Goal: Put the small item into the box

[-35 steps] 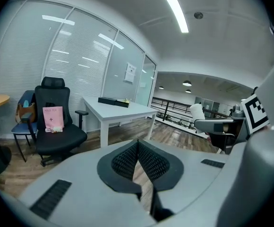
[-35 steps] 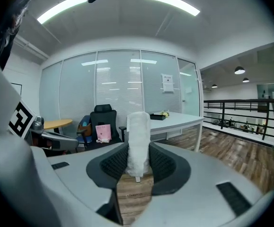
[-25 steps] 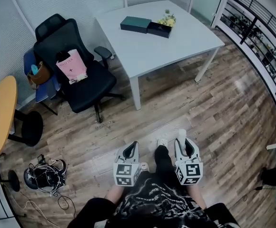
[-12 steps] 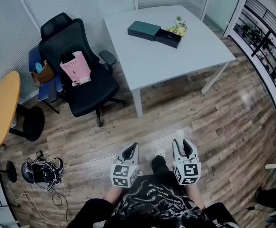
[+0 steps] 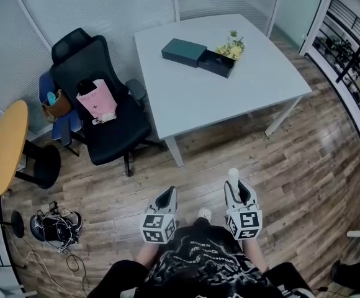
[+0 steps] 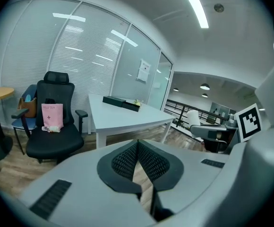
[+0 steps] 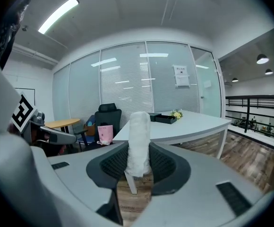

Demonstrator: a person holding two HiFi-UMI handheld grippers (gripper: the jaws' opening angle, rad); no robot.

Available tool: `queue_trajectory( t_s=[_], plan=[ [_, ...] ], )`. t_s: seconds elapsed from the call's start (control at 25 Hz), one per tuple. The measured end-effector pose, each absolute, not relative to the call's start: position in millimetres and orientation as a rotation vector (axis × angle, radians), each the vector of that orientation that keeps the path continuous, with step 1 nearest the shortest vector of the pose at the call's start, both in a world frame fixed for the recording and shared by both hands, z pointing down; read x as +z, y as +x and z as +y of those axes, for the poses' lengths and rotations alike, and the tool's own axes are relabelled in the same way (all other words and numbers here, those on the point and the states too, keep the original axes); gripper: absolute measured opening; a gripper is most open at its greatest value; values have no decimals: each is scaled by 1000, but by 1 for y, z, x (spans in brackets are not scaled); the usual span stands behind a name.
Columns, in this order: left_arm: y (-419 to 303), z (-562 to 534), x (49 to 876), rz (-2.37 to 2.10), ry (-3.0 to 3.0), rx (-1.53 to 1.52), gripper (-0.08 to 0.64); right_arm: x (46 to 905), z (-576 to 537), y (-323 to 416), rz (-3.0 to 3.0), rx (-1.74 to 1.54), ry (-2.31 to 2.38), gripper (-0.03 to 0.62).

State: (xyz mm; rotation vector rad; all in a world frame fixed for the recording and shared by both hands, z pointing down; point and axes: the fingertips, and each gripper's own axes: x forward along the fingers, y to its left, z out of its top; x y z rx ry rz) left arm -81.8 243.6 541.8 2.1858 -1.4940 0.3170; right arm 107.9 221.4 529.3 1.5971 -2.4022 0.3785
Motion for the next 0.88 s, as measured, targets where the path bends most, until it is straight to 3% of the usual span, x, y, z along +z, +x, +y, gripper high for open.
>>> queue_trajectory(
  t_s=[0.44,0.88],
  plan=[
    [-32,189,544,-1511,2135,272,18,531,161,164,-2397,379,1583,138],
    [-13,145,543,-1517,2205,324,18,531,128,154,-2433,359,1570,138]
  ],
)
